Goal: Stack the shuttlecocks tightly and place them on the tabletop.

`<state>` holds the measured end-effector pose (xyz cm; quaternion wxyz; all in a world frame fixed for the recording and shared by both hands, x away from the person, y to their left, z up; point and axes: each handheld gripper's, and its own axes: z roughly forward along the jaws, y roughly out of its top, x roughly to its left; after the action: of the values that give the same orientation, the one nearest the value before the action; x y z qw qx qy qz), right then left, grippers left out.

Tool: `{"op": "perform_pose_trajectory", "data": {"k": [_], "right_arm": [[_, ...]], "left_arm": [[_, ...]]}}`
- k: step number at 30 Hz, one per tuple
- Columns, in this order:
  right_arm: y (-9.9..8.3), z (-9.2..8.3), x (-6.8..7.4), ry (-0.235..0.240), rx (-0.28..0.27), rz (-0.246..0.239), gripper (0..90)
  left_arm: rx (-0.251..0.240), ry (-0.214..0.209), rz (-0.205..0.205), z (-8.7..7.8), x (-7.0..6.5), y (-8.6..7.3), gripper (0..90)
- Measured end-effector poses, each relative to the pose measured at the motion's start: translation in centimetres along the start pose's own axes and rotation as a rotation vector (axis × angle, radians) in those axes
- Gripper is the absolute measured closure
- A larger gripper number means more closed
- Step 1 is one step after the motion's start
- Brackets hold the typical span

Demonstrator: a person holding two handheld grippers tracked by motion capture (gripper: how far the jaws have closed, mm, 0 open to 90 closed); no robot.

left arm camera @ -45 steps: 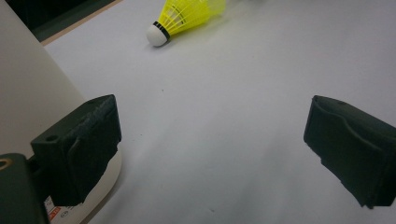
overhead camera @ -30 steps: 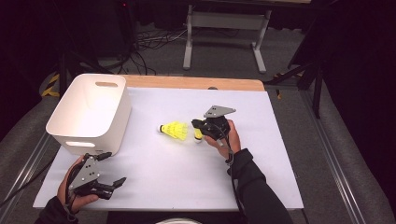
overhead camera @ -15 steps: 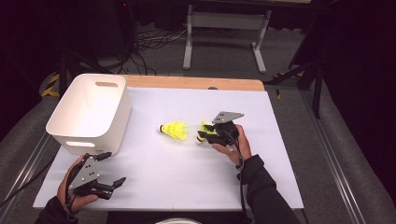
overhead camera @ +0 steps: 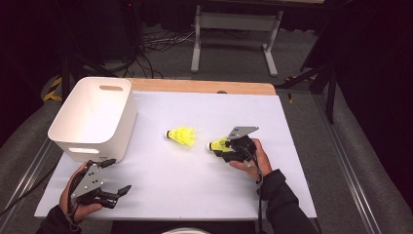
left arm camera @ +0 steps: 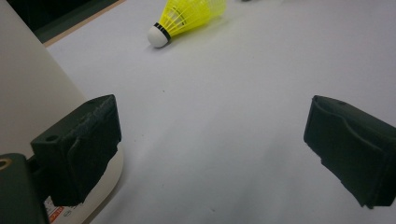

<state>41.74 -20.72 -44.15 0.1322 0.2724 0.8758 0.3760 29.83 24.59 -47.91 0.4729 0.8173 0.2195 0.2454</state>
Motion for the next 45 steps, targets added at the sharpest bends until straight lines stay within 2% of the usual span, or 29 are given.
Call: {"op": "perform_pose_trajectory", "data": {"k": [11,16,24,26,28,32,45], "right_arm": [[-1.4,-0.4,-0.1,-0.011,0.032,0.023,50.8],[-1.9,-0.5,0.0,-0.007,0.027,0.025,58.8],[-2.0,-0.3,0.3,-0.019,0.035,-0.019,80.7],[-2.1,-0.3,0.3,-0.022,0.042,-0.029,82.2],[-2.1,-0.3,0.3,-0.015,0.039,-0.034,87.8],[-2.0,-0.4,0.4,-0.026,0.028,-0.055,89.7],[-1.6,-1.4,0.7,-0.061,-0.027,-0.077,90.0]], "left_arm": [[-0.007,0.004,0.0,-0.2,0.0,0.0,4.3],[-0.006,0.0,0.001,-0.1,0.0,0.0,4.2],[-0.005,-0.002,-0.002,-0.1,0.0,0.0,4.2],[-0.003,0.0,0.0,-0.1,0.1,0.0,4.2],[-0.003,-0.001,-0.001,-0.1,0.0,0.0,4.2],[-0.002,0.0,-0.001,-0.1,0.1,0.0,4.2],[-0.005,-0.001,-0.006,-0.2,0.1,0.0,4.2]]}}
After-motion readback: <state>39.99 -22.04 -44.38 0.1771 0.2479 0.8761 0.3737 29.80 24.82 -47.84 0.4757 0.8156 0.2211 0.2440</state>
